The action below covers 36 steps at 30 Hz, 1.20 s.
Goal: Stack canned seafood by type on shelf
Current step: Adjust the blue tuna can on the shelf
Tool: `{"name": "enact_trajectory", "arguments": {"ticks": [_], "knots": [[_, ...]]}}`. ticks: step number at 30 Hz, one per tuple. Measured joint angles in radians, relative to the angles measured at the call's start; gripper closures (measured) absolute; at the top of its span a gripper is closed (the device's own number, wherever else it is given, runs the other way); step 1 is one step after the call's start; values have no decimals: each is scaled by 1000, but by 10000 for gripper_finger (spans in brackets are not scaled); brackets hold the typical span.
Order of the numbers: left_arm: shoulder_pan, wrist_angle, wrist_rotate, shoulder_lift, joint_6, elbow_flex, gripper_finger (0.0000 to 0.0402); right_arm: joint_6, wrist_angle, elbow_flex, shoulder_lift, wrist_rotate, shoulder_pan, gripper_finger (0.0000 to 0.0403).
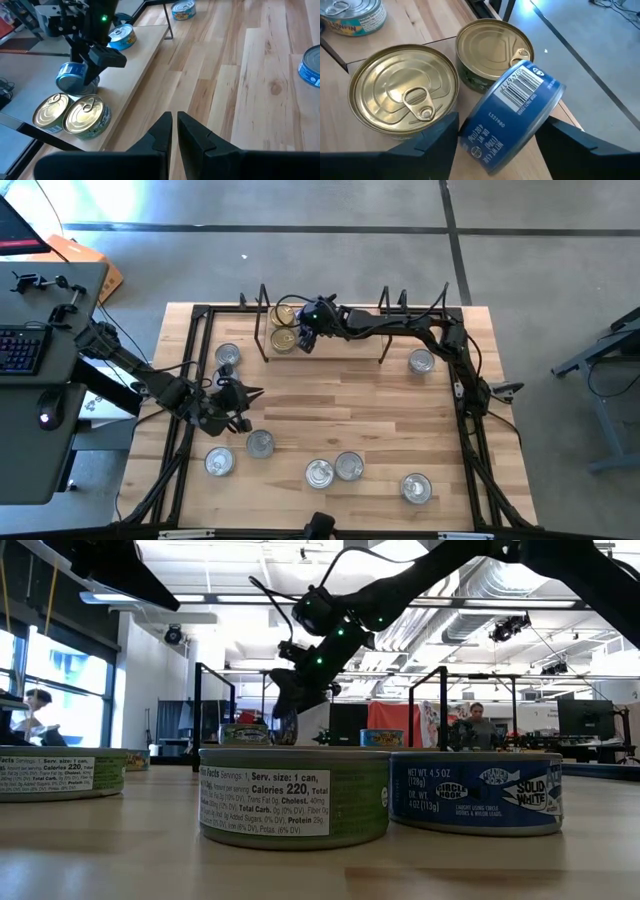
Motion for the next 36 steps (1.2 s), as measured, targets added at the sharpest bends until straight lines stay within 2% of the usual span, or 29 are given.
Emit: {"name": "enact_trajectory", "arguments": {"ticks": [11, 19, 22, 32, 34, 36], "knots": [[0, 0, 0, 0, -1, 0, 383, -35, -7, 0, 0, 1, 0, 230], [0, 0, 0, 0, -2, 0, 383, -91, -139, 57, 0, 27, 1, 272], [0, 0, 0, 0, -2, 0, 383, -125, -217, 94, 0, 86, 10, 274], [0, 0, 0, 0, -2, 0, 383, -306, -568, 157, -2, 408, 45, 275], [0, 0, 0, 0, -2, 0, 383, -302, -629, 156, -2, 401, 40, 275], [0, 2, 0, 0, -2, 0, 383, -286, -646, 156, -2, 349, 33, 276]]}}
